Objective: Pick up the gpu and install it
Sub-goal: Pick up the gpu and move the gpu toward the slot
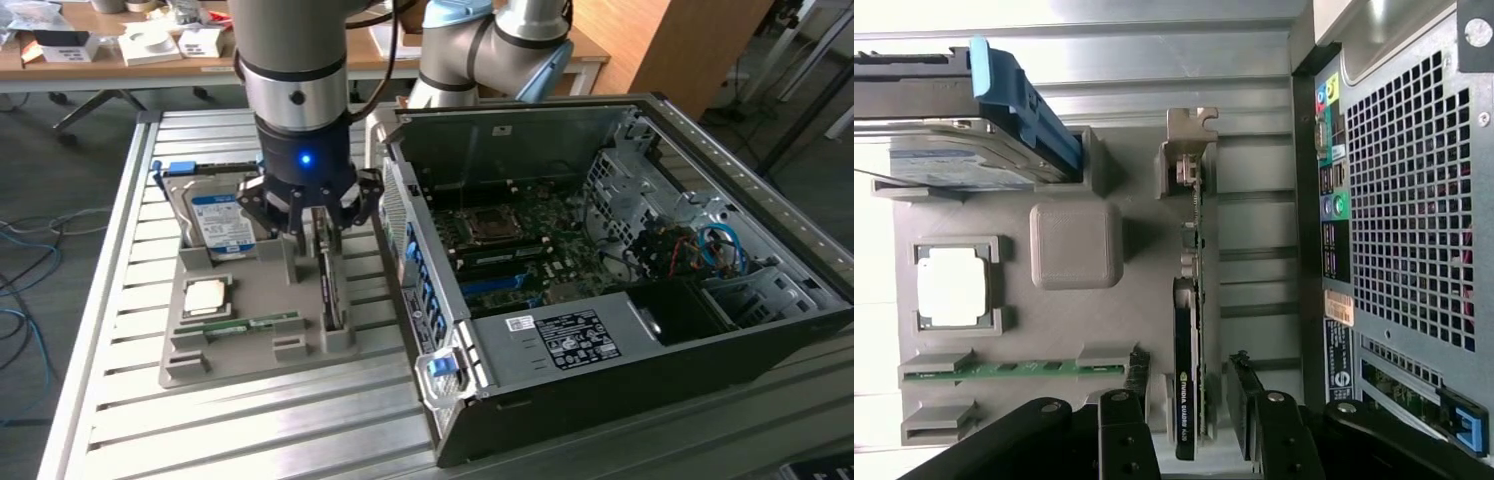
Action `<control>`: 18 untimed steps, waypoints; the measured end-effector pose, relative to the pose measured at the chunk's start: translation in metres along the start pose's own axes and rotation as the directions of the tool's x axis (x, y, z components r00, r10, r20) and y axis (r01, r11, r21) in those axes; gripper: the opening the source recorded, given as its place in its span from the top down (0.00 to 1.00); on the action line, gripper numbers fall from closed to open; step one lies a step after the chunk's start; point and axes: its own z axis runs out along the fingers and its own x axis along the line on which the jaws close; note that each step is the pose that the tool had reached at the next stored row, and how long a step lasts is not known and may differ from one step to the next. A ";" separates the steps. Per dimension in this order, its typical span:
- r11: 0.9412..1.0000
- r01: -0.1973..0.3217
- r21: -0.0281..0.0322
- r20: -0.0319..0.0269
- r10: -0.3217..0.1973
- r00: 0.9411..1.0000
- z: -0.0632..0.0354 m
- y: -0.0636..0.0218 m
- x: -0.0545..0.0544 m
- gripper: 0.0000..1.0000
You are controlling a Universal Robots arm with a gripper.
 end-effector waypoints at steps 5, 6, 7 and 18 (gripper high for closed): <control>1.000 0.000 0.000 0.000 0.000 1.000 0.0088 -0.0004 0.000 0.56; 1.000 0.000 0.000 0.000 0.000 1.000 0.0106 -0.0005 0.000 0.56; 1.000 0.000 0.000 0.000 0.000 1.000 0.0123 -0.0006 0.000 0.56; 1.000 0.000 0.000 0.000 0.000 1.000 0.0254 -0.0012 0.001 0.56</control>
